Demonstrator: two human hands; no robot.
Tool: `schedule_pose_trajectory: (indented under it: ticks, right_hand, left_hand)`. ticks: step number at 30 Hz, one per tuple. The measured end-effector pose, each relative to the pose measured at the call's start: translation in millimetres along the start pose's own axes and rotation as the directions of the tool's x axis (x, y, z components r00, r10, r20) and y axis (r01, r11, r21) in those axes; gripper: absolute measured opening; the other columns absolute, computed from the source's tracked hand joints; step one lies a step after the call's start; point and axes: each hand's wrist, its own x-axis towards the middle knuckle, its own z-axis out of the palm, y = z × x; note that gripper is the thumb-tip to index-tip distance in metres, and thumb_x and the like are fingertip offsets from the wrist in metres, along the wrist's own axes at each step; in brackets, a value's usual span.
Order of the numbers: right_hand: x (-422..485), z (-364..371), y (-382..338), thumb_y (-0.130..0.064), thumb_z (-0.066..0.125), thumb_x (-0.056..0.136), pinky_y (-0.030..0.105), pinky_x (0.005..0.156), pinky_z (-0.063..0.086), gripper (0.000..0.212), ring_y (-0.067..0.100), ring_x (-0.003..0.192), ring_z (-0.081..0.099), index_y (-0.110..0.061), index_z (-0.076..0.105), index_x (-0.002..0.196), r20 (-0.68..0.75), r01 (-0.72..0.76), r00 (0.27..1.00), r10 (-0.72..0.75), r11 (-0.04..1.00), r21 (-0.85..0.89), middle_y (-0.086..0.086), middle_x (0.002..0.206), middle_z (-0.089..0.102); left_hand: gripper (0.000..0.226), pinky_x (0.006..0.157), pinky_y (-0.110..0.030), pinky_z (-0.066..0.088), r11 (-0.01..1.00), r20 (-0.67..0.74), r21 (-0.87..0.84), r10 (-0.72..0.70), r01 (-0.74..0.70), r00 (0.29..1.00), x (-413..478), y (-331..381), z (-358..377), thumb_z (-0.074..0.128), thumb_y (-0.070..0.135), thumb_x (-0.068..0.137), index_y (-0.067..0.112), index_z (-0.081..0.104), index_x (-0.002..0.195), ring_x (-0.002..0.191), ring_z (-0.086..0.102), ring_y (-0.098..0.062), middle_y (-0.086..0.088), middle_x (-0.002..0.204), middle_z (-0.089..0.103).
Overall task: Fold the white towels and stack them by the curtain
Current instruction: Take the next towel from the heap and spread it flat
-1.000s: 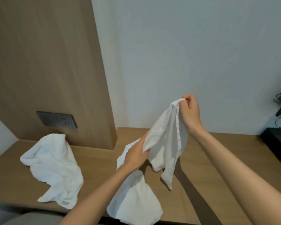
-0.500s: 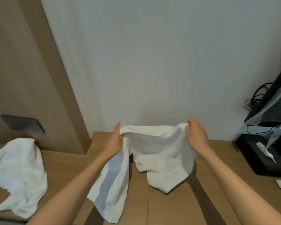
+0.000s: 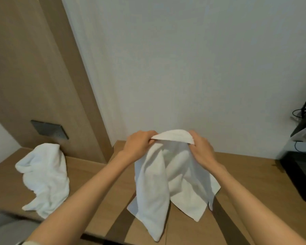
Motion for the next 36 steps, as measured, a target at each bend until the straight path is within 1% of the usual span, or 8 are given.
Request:
schedule_pose_trajectory:
  ticks: [6, 11, 15, 17, 19, 22, 28, 36]
  right_hand:
    - [22, -50, -13, -0.019, 0.049, 0.090, 0.032, 0.070, 0.041, 0.020, 0.034, 0.096, 0.061, -0.018, 0.065, 0.102, -0.422, -0.079, 0.888, 0.184, 0.964, 0.254, 0.013, 0.104, 0.068]
    - [33, -57, -14, -0.018, 0.049, 0.087, 0.031, 0.063, 0.035, 0.014, 0.038, 0.083, 0.060, -0.017, 0.061, 0.094, -0.541, -0.172, 0.812, 0.221, 0.975, 0.141, 0.014, 0.091, 0.067]
    - [48, -32, 0, -0.024, 0.057, 0.092, 0.035, 0.094, 0.042, 0.051, 0.035, 0.121, 0.052, -0.020, 0.041, 0.140, -0.106, -0.252, 0.956, 0.273, 0.952, 0.172, 0.015, 0.133, 0.056]
    - [41, -15, 10, -0.024, 0.062, 0.090, 0.034, 0.108, 0.032, 0.077, 0.029, 0.135, 0.039, -0.018, 0.017, 0.152, 0.177, -0.271, 0.957, 0.231, 0.931, 0.246, 0.012, 0.149, 0.039]
    - [27, 0, 29, -0.022, 0.063, 0.090, 0.034, 0.110, 0.028, 0.082, 0.026, 0.139, 0.033, -0.018, 0.010, 0.153, 0.302, -0.288, 0.927, 0.223, 0.939, 0.189, 0.009, 0.155, 0.029]
    - [3, 21, 66, -0.022, 0.063, 0.090, 0.030, 0.104, 0.032, 0.069, 0.025, 0.135, 0.038, -0.010, 0.027, 0.147, 0.390, -0.329, 0.873, 0.293, 0.944, 0.026, 0.010, 0.151, 0.034]
    - [-47, 52, 117, -0.029, 0.065, 0.087, 0.038, 0.093, 0.045, 0.042, 0.027, 0.114, 0.049, -0.015, 0.045, 0.122, 0.422, -0.356, 0.792, 0.441, 0.896, -0.267, 0.009, 0.125, 0.048]
    - [-75, 85, 136, -0.017, 0.050, 0.089, 0.035, 0.092, 0.042, 0.030, 0.022, 0.110, 0.045, -0.020, 0.039, 0.117, 0.337, -0.240, 0.807, 0.485, 0.791, -0.563, 0.003, 0.119, 0.046]
  left_hand:
    - [0.036, 0.058, -0.032, 0.032, 0.996, 0.087, -0.046, -0.076, 0.081, 0.993, 1, -23, 5, 0.047, 0.045, 0.096, 0.022, 0.054, 0.070, 0.066, 0.049, -0.019, 0.000, 0.066, 0.053]
    - [0.044, 0.047, -0.022, 0.025, 0.869, 0.094, -0.433, -0.221, 0.240, 0.971, 14, -20, 14, 0.053, 0.035, 0.095, 0.017, 0.044, 0.057, 0.046, 0.034, -0.005, 0.007, 0.048, 0.038]
    - [0.031, 0.049, -0.013, 0.029, 0.677, 0.189, -0.656, -0.281, 0.333, 0.941, 23, -4, 29, 0.052, 0.036, 0.096, 0.018, 0.054, 0.071, 0.057, 0.042, -0.006, 0.009, 0.060, 0.048]
    - [0.017, 0.072, -0.017, 0.040, 0.596, 0.321, -0.704, -0.217, 0.386, 0.922, 22, -1, 44, 0.052, 0.037, 0.096, 0.025, 0.062, 0.101, 0.085, 0.056, -0.009, 0.010, 0.091, 0.060]
    - [0.045, 0.098, -0.023, 0.036, 0.535, 0.414, -0.718, -0.185, 0.444, 0.891, 12, -4, 64, 0.053, 0.034, 0.096, 0.023, 0.044, 0.138, 0.124, 0.047, -0.010, 0.011, 0.130, 0.050]
    - [0.065, 0.107, -0.025, 0.027, 0.569, 0.431, -0.651, -0.268, 0.503, 0.861, -12, -19, 93, 0.055, 0.026, 0.096, 0.015, 0.022, 0.151, 0.141, 0.029, -0.016, 0.002, 0.154, 0.028]
    - [0.066, 0.107, -0.029, 0.033, 0.595, 0.301, -0.609, -0.439, 0.525, 0.846, -48, -54, 138, 0.060, 0.008, 0.091, 0.008, 0.027, 0.148, 0.137, 0.034, -0.026, -0.008, 0.151, 0.033]
    - [0.073, 0.115, -0.040, 0.025, 0.372, 0.392, -0.579, -0.653, 0.725, 0.648, -41, -80, 184, 0.058, 0.026, 0.094, 0.007, 0.017, 0.151, 0.142, 0.026, -0.028, -0.012, 0.156, 0.024]
